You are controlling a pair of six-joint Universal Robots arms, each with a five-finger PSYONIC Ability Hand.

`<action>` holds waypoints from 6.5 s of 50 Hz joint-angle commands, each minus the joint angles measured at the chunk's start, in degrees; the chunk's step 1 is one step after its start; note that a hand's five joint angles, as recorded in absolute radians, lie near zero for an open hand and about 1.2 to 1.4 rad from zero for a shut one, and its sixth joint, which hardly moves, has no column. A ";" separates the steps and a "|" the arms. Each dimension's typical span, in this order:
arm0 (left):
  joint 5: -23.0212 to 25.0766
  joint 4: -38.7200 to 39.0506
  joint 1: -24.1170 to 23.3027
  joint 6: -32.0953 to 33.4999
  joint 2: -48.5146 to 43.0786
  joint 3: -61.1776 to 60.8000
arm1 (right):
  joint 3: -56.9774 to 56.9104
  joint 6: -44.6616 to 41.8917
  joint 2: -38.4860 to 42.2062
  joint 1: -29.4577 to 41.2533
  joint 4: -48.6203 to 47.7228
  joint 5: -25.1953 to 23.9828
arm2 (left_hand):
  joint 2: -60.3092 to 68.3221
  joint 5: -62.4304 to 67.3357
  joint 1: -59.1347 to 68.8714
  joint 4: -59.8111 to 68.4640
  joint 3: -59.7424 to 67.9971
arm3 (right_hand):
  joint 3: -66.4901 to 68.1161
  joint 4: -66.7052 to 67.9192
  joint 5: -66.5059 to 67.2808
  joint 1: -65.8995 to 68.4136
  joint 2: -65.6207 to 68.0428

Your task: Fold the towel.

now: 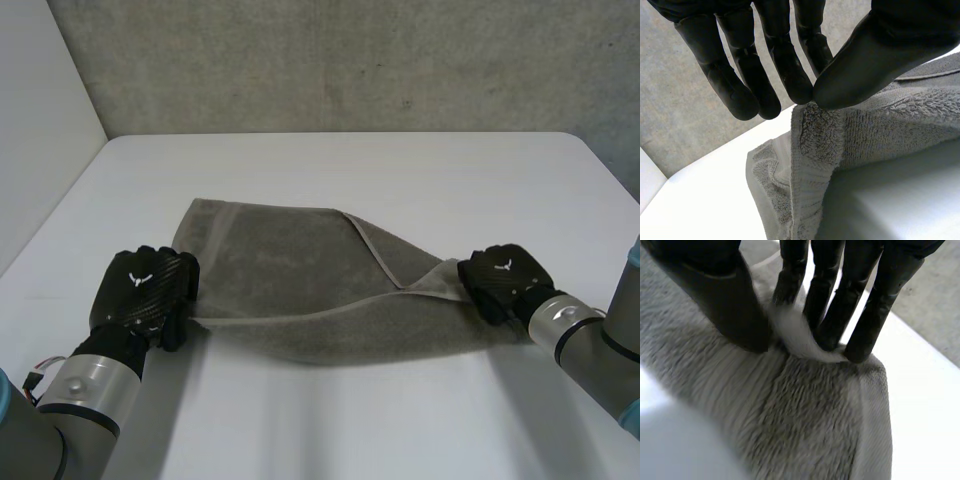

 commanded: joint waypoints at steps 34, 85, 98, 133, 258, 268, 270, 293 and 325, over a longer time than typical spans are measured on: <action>0.05 0.17 0.00 0.00 -0.31 0.09 | 0.58 2.38 -3.80 -0.47 -7.92 0.02 | -6.42 -15.27 -0.43 -6.69 -8.44 | -20.30 -20.19 -19.55 -19.79 -19.53; 0.05 0.26 0.79 0.00 -1.19 0.18 | -1.54 2.03 -10.02 -1.79 -1.86 -0.94 | -6.42 -15.27 -0.43 -6.69 -8.44 | 23.88 23.99 24.63 24.39 24.65; 0.05 0.17 0.79 0.00 -0.84 0.09 | -5.58 -14.32 -5.38 -1.79 18.71 -1.30 | -6.42 -15.27 -0.43 -6.69 -8.44 | 15.70 15.81 16.45 16.21 16.47; 0.05 0.26 0.79 0.09 -1.28 0.09 | -4.17 -5.80 -3.71 3.57 -2.56 -0.15 | -6.42 -15.27 -0.43 -6.69 -8.44 | -38.80 -38.69 -38.05 -38.29 -38.03; 15.44 -11.17 9.31 15.73 -2.69 -3.25 | -14.63 2.99 -5.90 2.78 13.79 0.55 | -55.68 -64.53 -49.69 -55.96 -57.70 | 23.88 23.99 24.63 24.39 24.65; 17.10 -10.82 21.08 18.10 -1.10 -5.62 | -14.19 2.99 -4.50 3.13 12.73 0.55 | -66.42 -75.27 -60.43 -66.70 -68.44 | 23.88 23.99 24.63 24.39 24.65; 17.28 -10.73 21.53 18.10 -1.10 -5.71 | -14.10 2.99 -4.50 3.13 12.73 0.55 | -66.95 -75.79 -60.96 -67.22 -68.97 | 23.88 23.99 24.63 24.39 24.65; 17.72 -4.14 22.41 22.24 -6.20 -4.74 | -13.13 2.99 -4.41 3.66 11.94 0.55 | -68.97 -77.82 -62.98 -69.25 -70.99 | 23.88 23.99 24.63 24.39 24.65; 17.28 -3.87 21.27 27.16 -13.41 -0.97 | -12.26 2.90 -2.74 4.98 10.89 0.64 | -69.31 -78.15 -63.32 -69.58 -71.33 | 23.88 23.99 24.63 24.39 24.65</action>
